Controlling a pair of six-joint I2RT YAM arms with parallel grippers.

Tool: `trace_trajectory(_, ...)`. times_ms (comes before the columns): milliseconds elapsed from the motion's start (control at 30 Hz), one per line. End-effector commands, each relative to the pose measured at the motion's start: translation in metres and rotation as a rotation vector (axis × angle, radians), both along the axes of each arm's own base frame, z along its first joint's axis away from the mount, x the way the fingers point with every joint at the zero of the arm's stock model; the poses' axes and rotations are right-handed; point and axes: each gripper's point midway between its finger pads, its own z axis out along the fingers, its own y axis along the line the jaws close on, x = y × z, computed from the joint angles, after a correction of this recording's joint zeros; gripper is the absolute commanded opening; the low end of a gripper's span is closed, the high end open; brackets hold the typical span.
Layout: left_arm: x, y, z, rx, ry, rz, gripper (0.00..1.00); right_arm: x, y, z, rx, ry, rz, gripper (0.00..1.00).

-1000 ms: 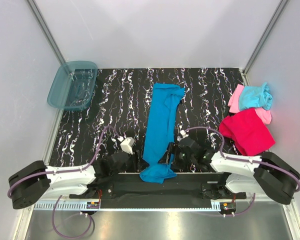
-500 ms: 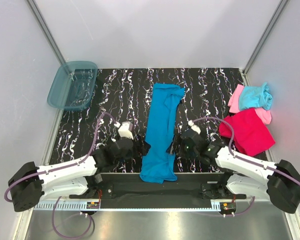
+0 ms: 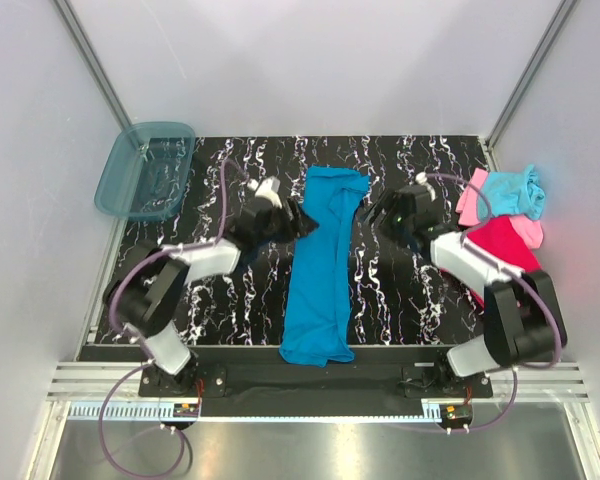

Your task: Fold and stack the t-shirts

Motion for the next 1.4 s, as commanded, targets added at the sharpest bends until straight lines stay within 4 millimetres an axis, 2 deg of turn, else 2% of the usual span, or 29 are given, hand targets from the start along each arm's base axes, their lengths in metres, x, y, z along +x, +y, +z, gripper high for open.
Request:
trace_trajectory(0,0.048,-0.008,0.045,-0.159,-0.129,-0.104,0.74,0.058,-0.006,0.033,0.095,-0.151,0.021,0.88)
trace_trajectory(33,0.060,-0.005,0.049,-0.176,-0.135,-0.104,0.72,0.068,-0.006,0.023,0.100,-0.146,0.022,0.87)
trace_trajectory(67,0.073,0.009,0.039,-0.180,-0.111,-0.087,0.71,0.074,-0.006,0.018,0.108,-0.143,0.025,0.87)
trace_trajectory(100,0.083,0.015,0.042,-0.184,-0.122,-0.084,0.71,0.083,-0.009,0.005,0.109,-0.120,0.015,0.87)
trace_trajectory(133,0.091,0.022,0.034,-0.172,-0.113,-0.072,0.71,0.092,-0.009,0.006,0.131,-0.147,0.018,0.87)
trace_trajectory(167,0.100,0.038,0.026,-0.148,-0.092,-0.055,0.71,0.096,-0.006,0.001,0.151,-0.146,0.033,0.86)
trace_trajectory(200,0.112,0.043,0.032,-0.146,-0.106,-0.052,0.71,0.105,-0.006,-0.012,0.160,-0.125,0.029,0.86)
trace_trajectory(267,0.124,0.058,0.013,-0.121,-0.051,-0.048,0.71,0.117,-0.001,-0.020,0.190,-0.120,0.042,0.85)
trace_trajectory(300,0.136,0.059,0.021,-0.123,-0.071,-0.051,0.71,0.128,0.003,-0.016,0.197,-0.133,0.051,0.84)
trace_trajectory(333,0.141,0.063,0.006,-0.111,-0.033,-0.049,0.70,0.132,0.006,-0.036,0.205,-0.092,0.059,0.84)
trace_trajectory(367,0.144,0.062,0.003,-0.113,-0.021,-0.063,0.70,0.137,0.008,-0.041,0.217,-0.081,0.065,0.84)
trace_trajectory(400,0.155,0.059,0.011,-0.114,-0.038,-0.068,0.70,0.149,0.012,-0.035,0.233,-0.097,0.072,0.84)
trace_trajectory(433,0.158,0.058,-0.003,-0.111,-0.009,-0.074,0.70,0.153,0.013,-0.048,0.242,-0.072,0.071,0.83)
trace_trajectory(467,0.159,0.054,-0.005,-0.117,0.007,-0.095,0.69,0.157,0.016,-0.049,0.250,-0.071,0.080,0.83)
trace_trajectory(500,0.166,0.052,-0.001,-0.124,-0.006,-0.100,0.68,0.169,0.018,-0.038,0.254,-0.099,0.085,0.83)
trace_trajectory(533,0.168,0.050,-0.009,-0.127,0.012,-0.103,0.68,0.172,0.018,-0.049,0.246,-0.073,0.089,0.83)
trace_trajectory(567,0.170,0.048,-0.010,-0.133,0.015,-0.111,0.68,0.177,0.017,-0.049,0.239,-0.075,0.088,0.82)
trace_trajectory(600,0.176,0.046,-0.005,-0.139,0.003,-0.114,0.68,0.189,0.017,-0.037,0.240,-0.100,0.090,0.83)
trace_trajectory(633,0.178,0.046,-0.015,-0.136,0.023,-0.113,0.68,0.191,0.017,-0.045,0.237,-0.078,0.092,0.82)
trace_trajectory(700,0.182,0.043,-0.013,-0.149,0.021,-0.118,0.67,0.201,0.015,-0.040,0.232,-0.087,0.095,0.82)
trace_trajectory(900,0.188,0.037,-0.019,-0.186,0.027,-0.115,0.66,0.197,0.012,-0.050,0.233,-0.063,0.093,0.81)
trace_trajectory(933,0.188,0.036,-0.024,-0.190,0.035,-0.115,0.66,0.197,0.012,-0.047,0.244,-0.075,0.093,0.81)
trace_trajectory(1100,0.183,0.017,-0.030,-0.200,0.041,-0.144,0.66,0.184,0.016,-0.055,0.279,-0.056,0.097,0.79)
trace_trajectory(1200,0.181,0.005,-0.042,-0.207,0.066,-0.163,0.65,0.179,0.019,-0.058,0.293,-0.047,0.103,0.79)
trace_trajectory(1367,0.177,-0.018,-0.038,-0.213,0.066,-0.199,0.65,0.178,0.031,-0.058,0.280,-0.038,0.131,0.78)
